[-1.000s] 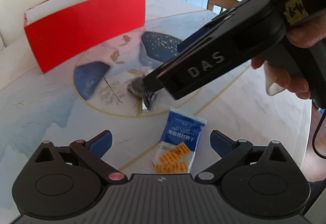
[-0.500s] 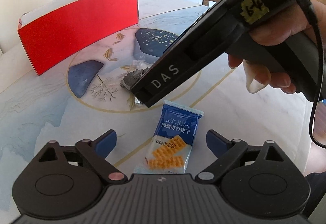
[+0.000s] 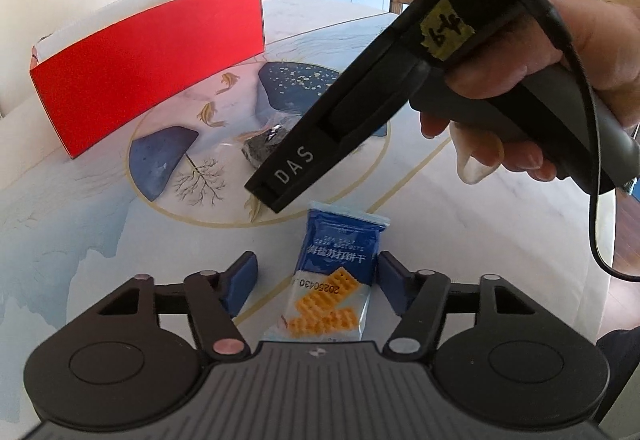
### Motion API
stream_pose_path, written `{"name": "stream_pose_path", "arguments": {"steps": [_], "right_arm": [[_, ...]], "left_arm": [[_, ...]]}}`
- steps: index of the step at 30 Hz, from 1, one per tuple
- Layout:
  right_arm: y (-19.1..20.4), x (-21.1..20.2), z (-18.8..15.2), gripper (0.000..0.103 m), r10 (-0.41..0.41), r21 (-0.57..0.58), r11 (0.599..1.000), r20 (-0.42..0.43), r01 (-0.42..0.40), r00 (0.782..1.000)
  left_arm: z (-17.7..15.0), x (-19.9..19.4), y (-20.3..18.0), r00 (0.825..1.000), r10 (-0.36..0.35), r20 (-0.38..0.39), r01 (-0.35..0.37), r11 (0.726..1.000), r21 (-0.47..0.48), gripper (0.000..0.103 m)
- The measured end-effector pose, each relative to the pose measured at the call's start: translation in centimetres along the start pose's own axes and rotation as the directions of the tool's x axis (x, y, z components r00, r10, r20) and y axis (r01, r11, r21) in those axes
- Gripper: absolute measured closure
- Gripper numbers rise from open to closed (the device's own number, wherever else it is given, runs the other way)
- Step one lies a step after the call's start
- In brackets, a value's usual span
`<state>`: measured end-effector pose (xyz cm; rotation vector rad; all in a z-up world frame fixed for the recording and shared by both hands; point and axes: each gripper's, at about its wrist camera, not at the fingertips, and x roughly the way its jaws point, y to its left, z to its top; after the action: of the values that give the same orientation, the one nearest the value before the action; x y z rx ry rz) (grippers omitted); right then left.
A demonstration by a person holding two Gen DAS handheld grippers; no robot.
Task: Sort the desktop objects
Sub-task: 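Grasp the blue biscuit packet with the left tool while the right tool grasps the black bag, then lift the biscuit packet and black bag and carry them over the red box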
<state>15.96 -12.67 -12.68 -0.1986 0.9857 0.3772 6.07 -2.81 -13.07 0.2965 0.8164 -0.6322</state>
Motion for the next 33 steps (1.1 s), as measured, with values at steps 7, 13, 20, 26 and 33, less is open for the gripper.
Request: {"name": "stream_pose_path", "arguments": {"steps": [7, 13, 20, 26, 33], "right_arm": [[-0.7, 0.3, 0.2, 0.049, 0.0, 0.021, 1.0, -0.002, 0.0, 1.0], [-1.1, 0.4, 0.1, 0.051, 0.001, 0.032, 0.999, -0.002, -0.001, 1.0], [-1.3, 0.0, 0.0, 0.061, 0.0, 0.04, 0.999, 0.002, 0.0, 1.0], [-1.6, -0.6, 0.1, 0.068, -0.028, 0.022, 0.999, 0.014, 0.028, 1.0], [-3.0, -1.3, 0.0, 0.071, -0.076, 0.05, 0.996, 0.026, 0.075, 0.997]], "left_arm": [[0.2, 0.0, 0.6, 1.0, 0.009, 0.009, -0.009, 1.0, -0.007, 0.061], [0.3, 0.0, 1.0, 1.0, 0.004, 0.009, -0.004, 1.0, -0.011, 0.066], [0.4, 0.1, 1.6, 1.0, 0.009, 0.008, -0.008, 0.999, -0.042, 0.067], [0.8, 0.1, 2.5, 1.0, 0.028, 0.001, -0.027, 0.996, -0.082, 0.067], [1.2, -0.2, 4.3, 0.998, 0.068, 0.006, -0.067, 0.989, -0.134, 0.067]]}}
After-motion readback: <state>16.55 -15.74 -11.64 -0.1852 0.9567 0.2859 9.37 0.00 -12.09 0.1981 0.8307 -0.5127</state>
